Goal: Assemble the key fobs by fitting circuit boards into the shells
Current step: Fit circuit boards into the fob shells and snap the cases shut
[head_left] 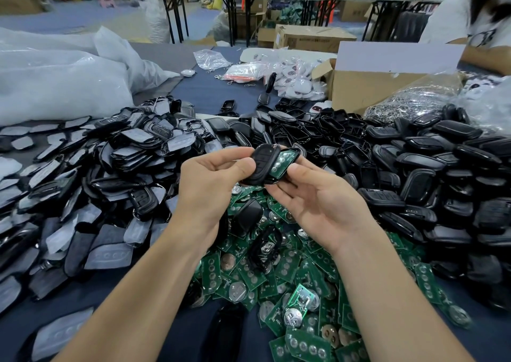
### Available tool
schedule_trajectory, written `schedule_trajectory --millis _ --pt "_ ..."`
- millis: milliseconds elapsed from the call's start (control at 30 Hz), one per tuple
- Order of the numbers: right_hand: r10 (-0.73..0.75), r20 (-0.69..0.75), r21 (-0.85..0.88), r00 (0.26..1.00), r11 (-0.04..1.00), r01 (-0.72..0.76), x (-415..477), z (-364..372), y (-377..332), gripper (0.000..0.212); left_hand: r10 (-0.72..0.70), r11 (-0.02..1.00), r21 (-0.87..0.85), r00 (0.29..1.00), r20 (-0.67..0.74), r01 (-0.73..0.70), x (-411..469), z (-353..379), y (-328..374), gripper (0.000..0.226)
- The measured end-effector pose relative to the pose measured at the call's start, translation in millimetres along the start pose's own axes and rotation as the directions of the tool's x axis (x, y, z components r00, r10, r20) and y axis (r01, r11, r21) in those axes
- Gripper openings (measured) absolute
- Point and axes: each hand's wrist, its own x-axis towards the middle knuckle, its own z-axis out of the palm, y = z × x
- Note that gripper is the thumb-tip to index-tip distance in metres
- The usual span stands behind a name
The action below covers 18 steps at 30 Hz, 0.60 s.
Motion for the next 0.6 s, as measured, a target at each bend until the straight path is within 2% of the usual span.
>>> schedule_trajectory --millis 67,133,233,433,500,600 --pt "-0.005 -0.037 -0.069 0.999 0.998 0.002 0.0 -0.5 -0.1 0.029 0.004 1.000 0.003 0.999 -0.032 -0.004 0.0 1.0 0.1 0.020" --pt "-0.009 -0.069 -0.226 0.998 0.974 -0.007 -0.5 1.0 0.4 0.030 -0.003 1.000 0.006 0.998 -0.067 0.004 0.4 1.3 -0.1 0.019" --pt "0.007 -0.049 -0.390 0.999 0.920 -0.025 -1.7 5.1 3.5 0.033 -0.010 1.000 -0.002 0.993 -0.120 0.010 1.8 0.7 -0.5 0.021" --pt "0.020 -0.112 -0.429 0.993 0.901 -0.066 -0.7 8.9 7.8 0.035 0.110 0.987 0.139 0.973 -0.205 -0.082 5.8 -4.6 -6.6 0.021" --pt "-0.033 -0.132 -0.619 0.991 0.784 -0.056 1.2 7.7 10.9 0.038 0.150 0.977 0.181 0.970 -0.192 -0.115 4.6 -4.4 -7.7 0.024" --pt "-0.308 -0.117 -0.897 0.944 0.442 0.032 0.7 9.9 15.3 0.045 0.185 0.960 0.243 0.968 -0.167 -0.141 2.6 -3.4 -8.8 0.024"
